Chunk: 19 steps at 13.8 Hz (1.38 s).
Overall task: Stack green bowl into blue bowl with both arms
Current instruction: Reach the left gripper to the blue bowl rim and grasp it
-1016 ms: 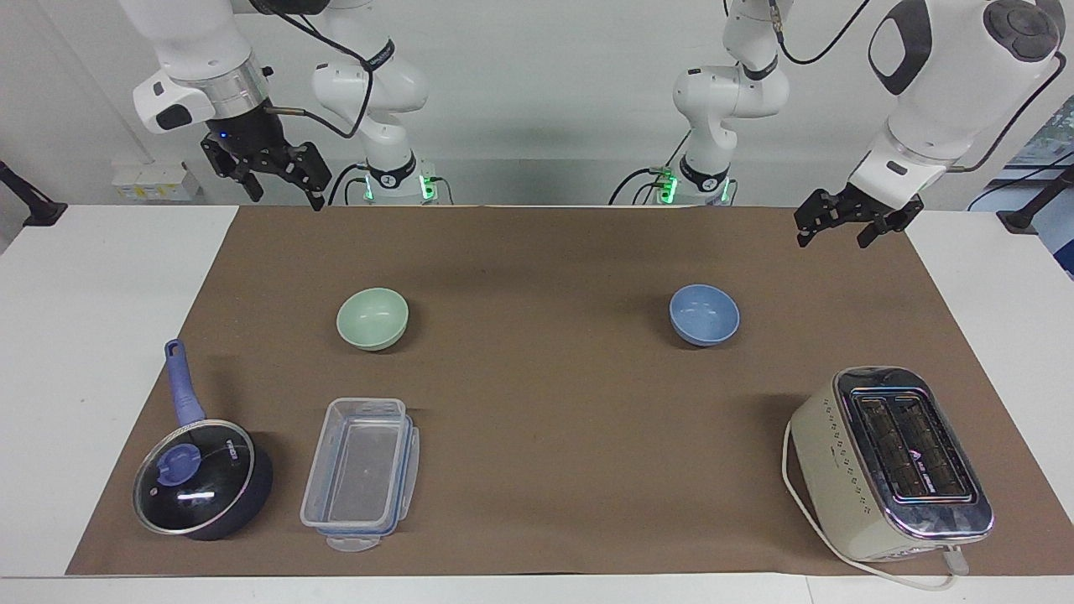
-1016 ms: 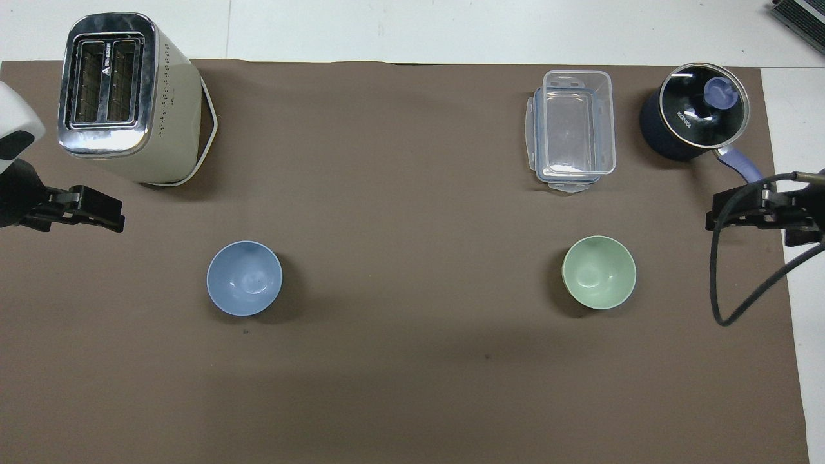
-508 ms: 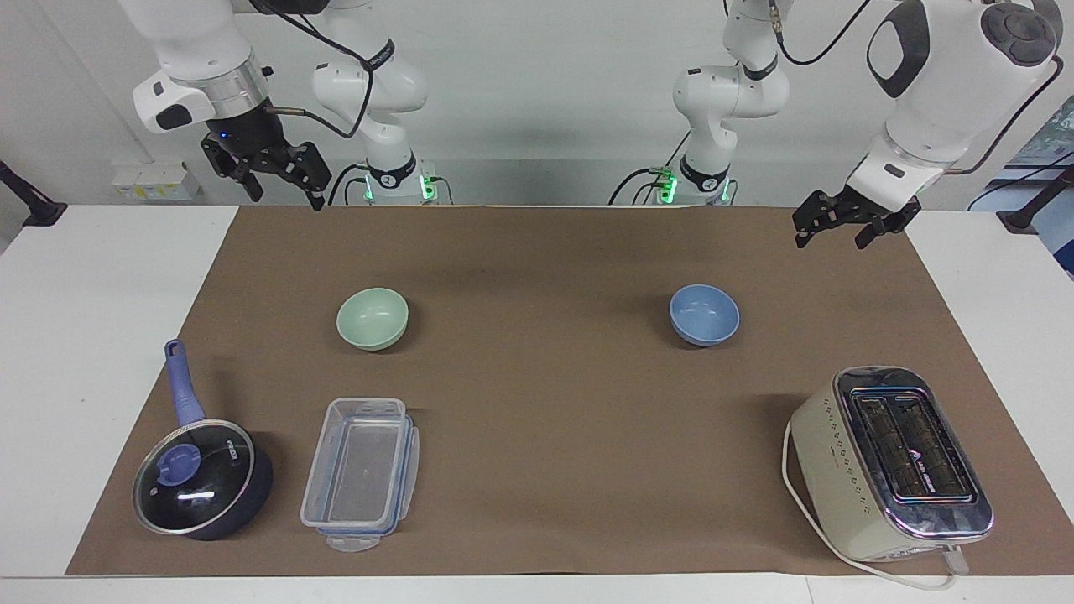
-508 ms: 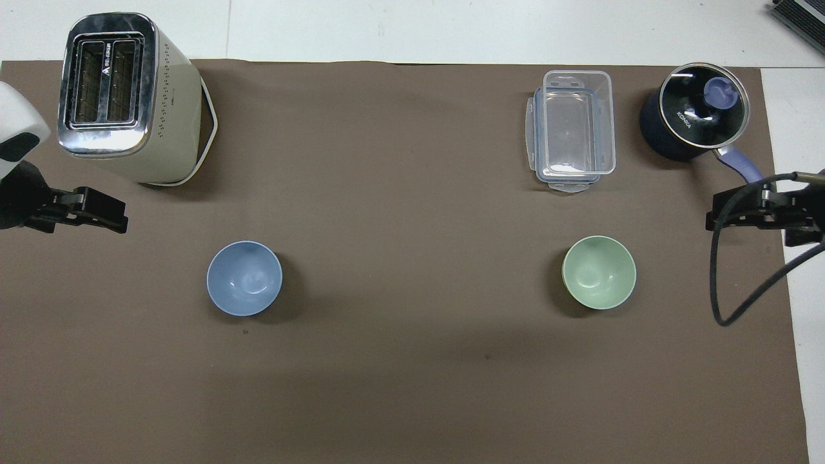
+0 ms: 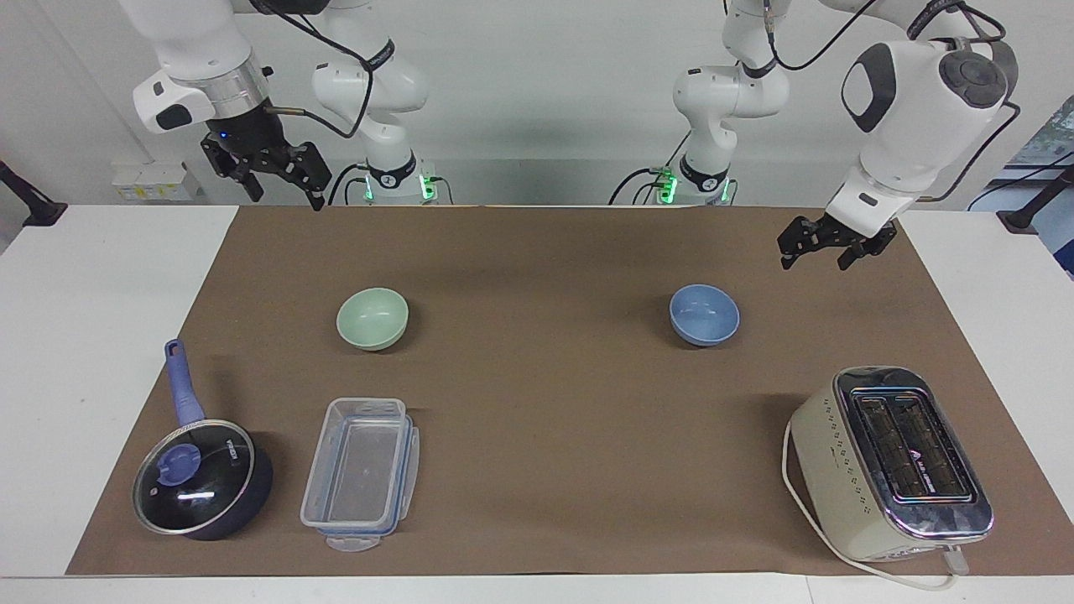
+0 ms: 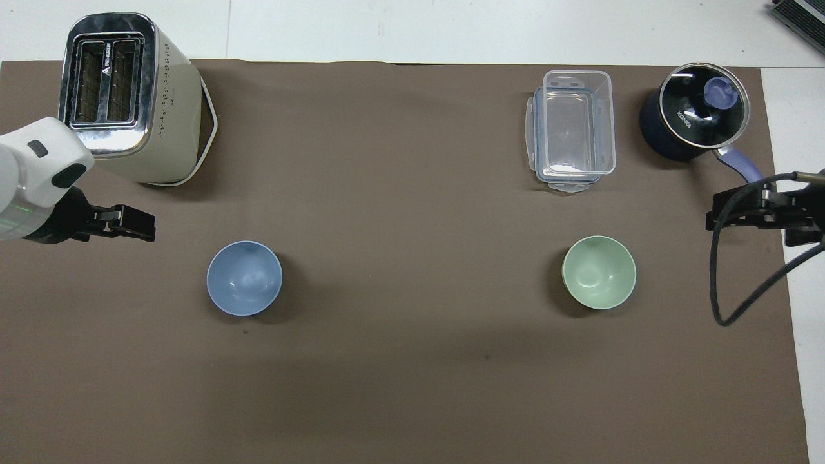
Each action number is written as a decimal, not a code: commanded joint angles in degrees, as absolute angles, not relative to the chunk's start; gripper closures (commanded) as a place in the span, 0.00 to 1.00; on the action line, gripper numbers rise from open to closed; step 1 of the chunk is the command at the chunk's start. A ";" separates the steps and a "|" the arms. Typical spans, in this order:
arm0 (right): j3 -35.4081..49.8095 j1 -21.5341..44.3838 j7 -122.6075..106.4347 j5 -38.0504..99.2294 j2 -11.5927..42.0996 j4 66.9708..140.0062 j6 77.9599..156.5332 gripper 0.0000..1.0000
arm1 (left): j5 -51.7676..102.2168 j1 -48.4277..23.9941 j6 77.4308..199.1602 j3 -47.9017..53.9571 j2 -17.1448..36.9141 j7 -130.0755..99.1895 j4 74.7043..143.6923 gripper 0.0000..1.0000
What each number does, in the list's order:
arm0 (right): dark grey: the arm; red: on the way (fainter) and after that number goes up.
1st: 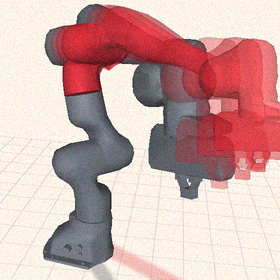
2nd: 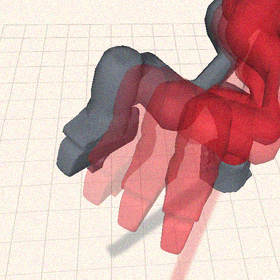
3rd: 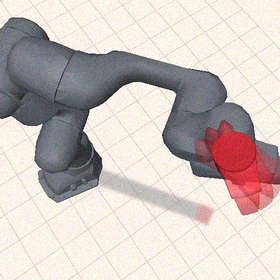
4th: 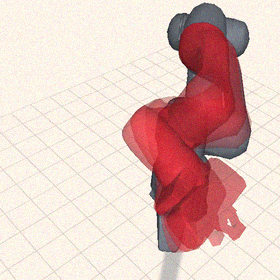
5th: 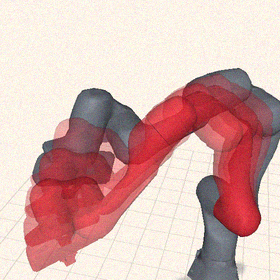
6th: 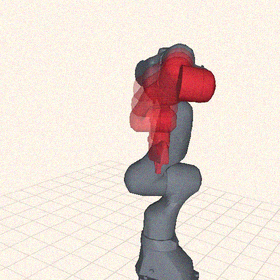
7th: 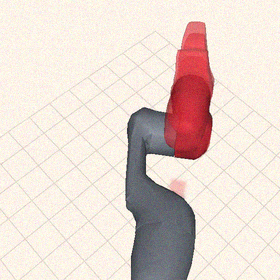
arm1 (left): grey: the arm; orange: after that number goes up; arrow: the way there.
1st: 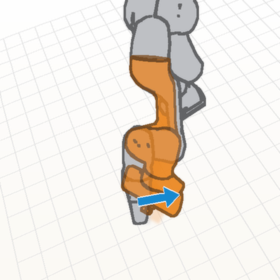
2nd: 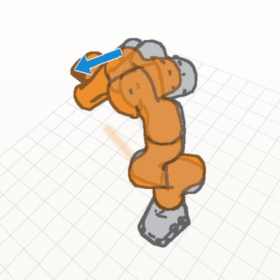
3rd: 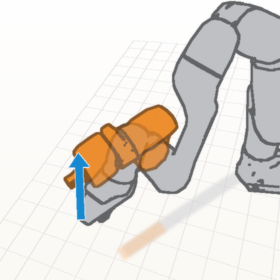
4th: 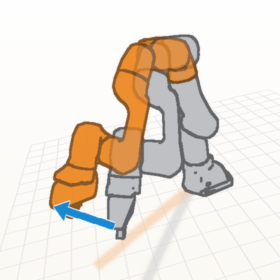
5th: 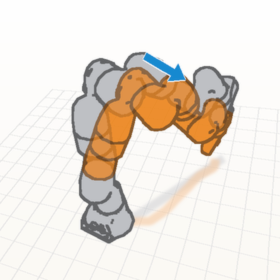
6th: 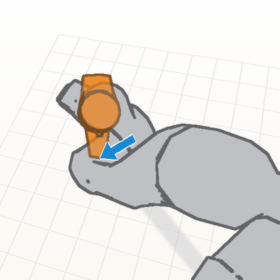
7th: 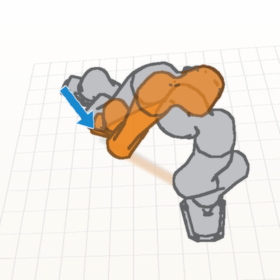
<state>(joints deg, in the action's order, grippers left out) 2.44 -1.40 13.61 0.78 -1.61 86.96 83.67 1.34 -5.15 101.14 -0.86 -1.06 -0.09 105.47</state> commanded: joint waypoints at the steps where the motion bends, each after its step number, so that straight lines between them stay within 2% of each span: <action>1: 2.46 -2.02 13.18 1.67 -2.20 87.10 83.41 0.00 | 1.93 -5.45 107.90 -0.62 -3.08 -0.61 112.39 0.00; 15: 2.46 -2.02 13.18 1.67 -2.20 87.10 83.41 0.00 | 6.15 -11.16 134.55 -0.44 0.44 -1.23 133.05 0.00; 16: 2.46 -2.02 13.18 1.67 -2.20 87.10 83.41 0.00 | 6.15 -12.55 134.73 -0.53 0.44 -1.49 133.76 0.34; 17: 2.46 -2.02 13.18 1.67 -2.20 87.10 83.41 0.00 | 6.15 -12.57 134.39 -0.53 0.35 -1.76 133.94 0.90; 18: 2.37 -2.02 13.18 1.67 -2.20 87.10 83.41 0.00 | 6.15 -12.48 134.21 -0.53 0.35 -1.24 133.77 1.00; 19: 2.29 -2.02 13.18 1.67 -2.11 87.10 83.41 0.00 | 6.15 -12.39 134.21 -0.53 0.61 -1.49 133.51 1.00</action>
<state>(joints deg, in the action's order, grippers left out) 2.43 -1.41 13.61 0.78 -1.61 86.96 83.67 5.51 -11.65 133.06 0.21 1.62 -1.11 132.41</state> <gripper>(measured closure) 0.000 0.410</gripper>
